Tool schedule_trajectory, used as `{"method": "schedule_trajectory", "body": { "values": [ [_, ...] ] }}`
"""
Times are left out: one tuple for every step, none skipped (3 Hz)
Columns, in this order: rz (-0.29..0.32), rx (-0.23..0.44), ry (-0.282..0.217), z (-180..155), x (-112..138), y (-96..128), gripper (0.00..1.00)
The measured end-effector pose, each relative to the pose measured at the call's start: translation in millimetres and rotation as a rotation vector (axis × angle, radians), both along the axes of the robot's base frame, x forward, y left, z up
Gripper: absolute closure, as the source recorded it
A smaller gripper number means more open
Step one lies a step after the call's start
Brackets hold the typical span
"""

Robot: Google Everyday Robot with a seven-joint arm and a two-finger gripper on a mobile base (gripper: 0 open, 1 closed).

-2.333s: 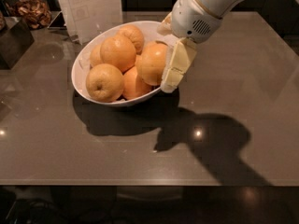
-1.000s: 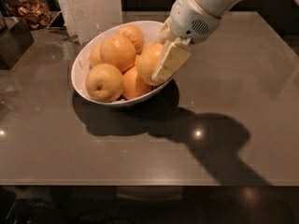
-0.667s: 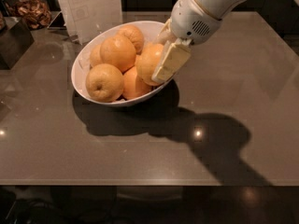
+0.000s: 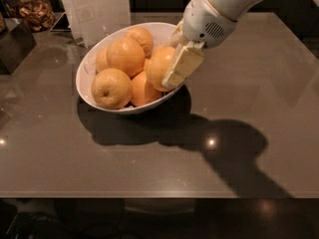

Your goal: Pick orange from white bowl

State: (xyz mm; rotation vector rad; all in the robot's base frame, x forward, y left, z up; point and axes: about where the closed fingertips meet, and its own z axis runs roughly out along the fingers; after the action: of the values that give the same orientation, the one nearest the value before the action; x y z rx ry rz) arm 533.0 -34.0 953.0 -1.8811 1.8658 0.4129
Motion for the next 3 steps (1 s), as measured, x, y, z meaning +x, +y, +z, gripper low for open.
{"method": "schedule_trajectory", "body": {
  "values": [
    [-0.004, 0.002, 0.012, -0.6, -0.2, -1.3, 0.57],
    [-0.006, 0.003, 0.019, -0.4, -0.5, -1.7, 0.76],
    [0.018, 0.023, -0.017, 4.6, -10.1, -0.7, 0.98]
  ]
}}
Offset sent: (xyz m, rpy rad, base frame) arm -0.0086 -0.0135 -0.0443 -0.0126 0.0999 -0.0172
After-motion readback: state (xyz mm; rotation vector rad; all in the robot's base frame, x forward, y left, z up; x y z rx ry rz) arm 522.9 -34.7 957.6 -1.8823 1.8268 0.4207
